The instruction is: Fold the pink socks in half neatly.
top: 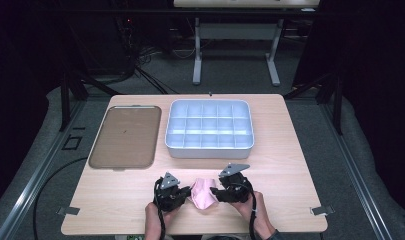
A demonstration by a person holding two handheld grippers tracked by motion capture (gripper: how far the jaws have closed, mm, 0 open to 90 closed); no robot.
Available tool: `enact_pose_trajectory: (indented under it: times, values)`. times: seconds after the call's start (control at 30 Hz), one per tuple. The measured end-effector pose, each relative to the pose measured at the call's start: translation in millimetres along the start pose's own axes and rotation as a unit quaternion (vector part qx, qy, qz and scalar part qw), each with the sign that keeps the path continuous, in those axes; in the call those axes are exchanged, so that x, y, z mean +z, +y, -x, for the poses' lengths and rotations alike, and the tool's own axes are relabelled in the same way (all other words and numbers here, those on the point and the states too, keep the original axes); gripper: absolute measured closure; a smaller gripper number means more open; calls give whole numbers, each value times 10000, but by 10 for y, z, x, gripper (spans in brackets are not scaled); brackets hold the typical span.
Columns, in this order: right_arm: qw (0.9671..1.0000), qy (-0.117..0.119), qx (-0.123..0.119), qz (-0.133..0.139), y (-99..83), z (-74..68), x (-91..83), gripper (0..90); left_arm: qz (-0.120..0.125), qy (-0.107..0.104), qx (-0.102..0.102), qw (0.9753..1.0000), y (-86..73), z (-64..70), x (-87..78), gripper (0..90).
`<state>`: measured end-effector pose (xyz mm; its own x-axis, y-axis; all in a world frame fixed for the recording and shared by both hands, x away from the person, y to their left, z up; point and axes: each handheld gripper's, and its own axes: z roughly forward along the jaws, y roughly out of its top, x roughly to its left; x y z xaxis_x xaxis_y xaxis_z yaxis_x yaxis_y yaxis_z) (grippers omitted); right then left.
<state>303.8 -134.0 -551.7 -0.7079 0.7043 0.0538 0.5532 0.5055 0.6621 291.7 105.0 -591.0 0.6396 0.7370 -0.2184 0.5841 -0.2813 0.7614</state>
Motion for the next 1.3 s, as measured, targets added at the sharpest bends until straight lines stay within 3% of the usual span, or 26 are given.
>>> enact_pose_trajectory:
  times: [0.13, 0.23, 0.57, 0.73, 0.87, 0.93, 1.0, 1.07, 1.13, 1.3]
  values:
    - [9997, -86, -46, -203, -54, -21, 134, 452, 0, 0, 1, 10000, 0, 0, 0, 843]
    - [9997, -110, -110, -211, -41, -50, 183, 438, -3, 2, 4, 10000, 0, 1, -1, 843]
    - [9996, -142, -85, -249, -39, -39, 206, 380, -13, -69, -52, 10000, 5, -22, -18, 799]
    - [9993, -209, -100, -297, -36, -34, 213, 334, 189, -27, -91, 9998, -30, -26, -157, 786]
    - [9992, -247, -89, -289, -38, -31, 216, 330, 375, 67, 38, 9993, 7, 13, -320, 796]
    - [9992, -252, -81, -290, -38, -31, 219, 324, 430, -44, 124, 9990, 65, 61, -377, 794]
    - [9992, -244, -114, -294, -36, -33, 219, 325, 378, -225, 410, 9982, 138, 152, -388, 780]
    - [9993, -224, -109, -284, -34, -38, 221, 330, 305, -353, 652, 9968, 198, 273, -349, 773]
    - [9993, -198, -80, -298, -33, -38, 220, 339, 156, -301, 842, 9959, 234, 350, -269, 776]
    - [9992, -192, -99, -326, -39, -38, 208, 359, -202, 17, 761, 9969, 156, 247, -38, 819]
